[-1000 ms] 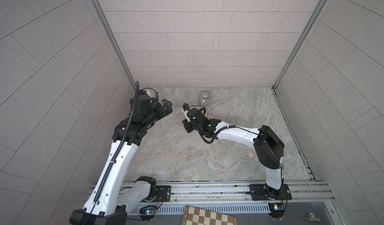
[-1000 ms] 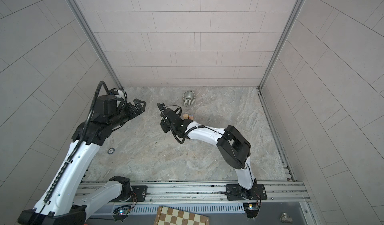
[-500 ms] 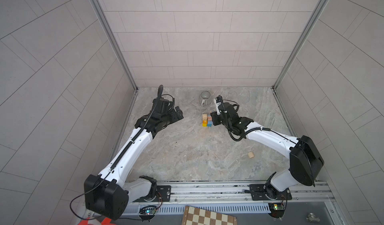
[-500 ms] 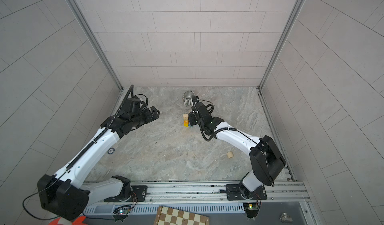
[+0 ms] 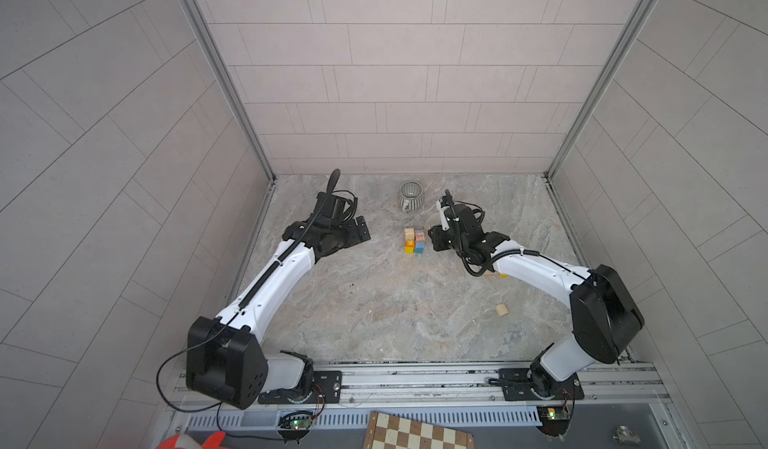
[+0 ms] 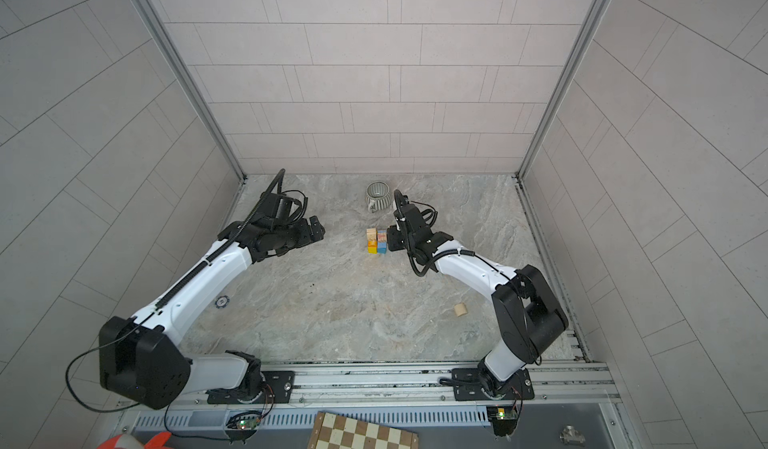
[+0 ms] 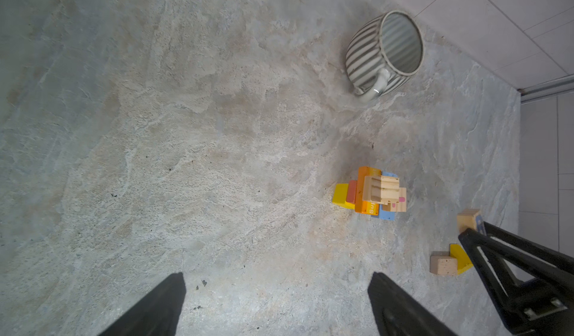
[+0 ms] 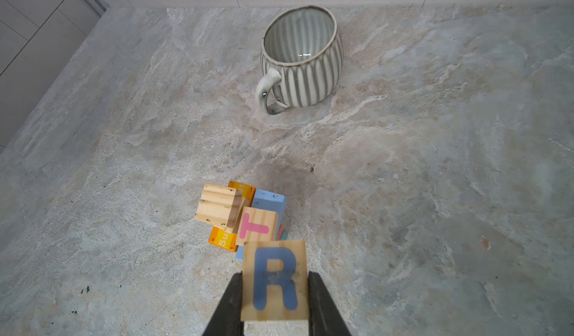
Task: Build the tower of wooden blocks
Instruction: 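Lift the R cube with the right gripper and carry it over the stack, then lower the R cube onto the stack beside the T cube and open the right gripper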
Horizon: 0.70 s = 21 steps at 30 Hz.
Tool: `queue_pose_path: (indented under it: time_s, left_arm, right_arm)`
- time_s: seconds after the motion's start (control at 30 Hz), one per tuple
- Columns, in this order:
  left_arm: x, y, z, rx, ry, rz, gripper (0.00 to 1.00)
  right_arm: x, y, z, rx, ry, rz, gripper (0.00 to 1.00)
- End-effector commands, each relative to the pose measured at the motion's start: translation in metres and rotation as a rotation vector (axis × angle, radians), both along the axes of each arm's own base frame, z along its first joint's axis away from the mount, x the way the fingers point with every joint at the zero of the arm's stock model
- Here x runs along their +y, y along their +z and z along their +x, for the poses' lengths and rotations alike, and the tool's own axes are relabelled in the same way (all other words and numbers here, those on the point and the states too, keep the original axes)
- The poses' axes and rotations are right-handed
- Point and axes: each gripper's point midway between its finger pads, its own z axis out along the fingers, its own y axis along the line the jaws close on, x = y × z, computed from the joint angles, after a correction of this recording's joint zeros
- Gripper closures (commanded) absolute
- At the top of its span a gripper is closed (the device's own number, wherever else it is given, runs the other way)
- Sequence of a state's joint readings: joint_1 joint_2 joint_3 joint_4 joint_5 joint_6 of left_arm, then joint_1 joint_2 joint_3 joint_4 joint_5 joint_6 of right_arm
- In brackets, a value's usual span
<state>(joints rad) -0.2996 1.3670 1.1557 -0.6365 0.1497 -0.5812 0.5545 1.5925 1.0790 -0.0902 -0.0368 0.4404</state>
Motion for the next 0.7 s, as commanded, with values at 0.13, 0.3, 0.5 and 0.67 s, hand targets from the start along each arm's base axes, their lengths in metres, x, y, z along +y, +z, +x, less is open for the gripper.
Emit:
queue_pose_path:
  time_s: [0.13, 0.3, 0.5, 0.67]
  left_arm:
    - [0.001, 0.004, -0.006, 0.063, -0.066, 0.019, 0.01]
    - [0.003, -0.003, -0.007, 0.079, -0.048, -0.039, 0.01]
    - [0.004, -0.004, -0.008, 0.073, -0.036, -0.056, 0.01]
    - [0.005, -0.004, -0.009, 0.072, -0.034, -0.06, 0.01]
  right_arm:
    - [0.01, -0.006, 0.005, 0.055, 0.015, 0.025, 0.82]
    - [0.012, -0.013, 0.01, 0.068, 0.004, 0.022, 0.82]
    - [0.014, -0.019, 0.017, 0.078, -0.01, 0.02, 0.82]
    - [0.017, -0.023, 0.02, 0.093, -0.019, 0.027, 0.83]
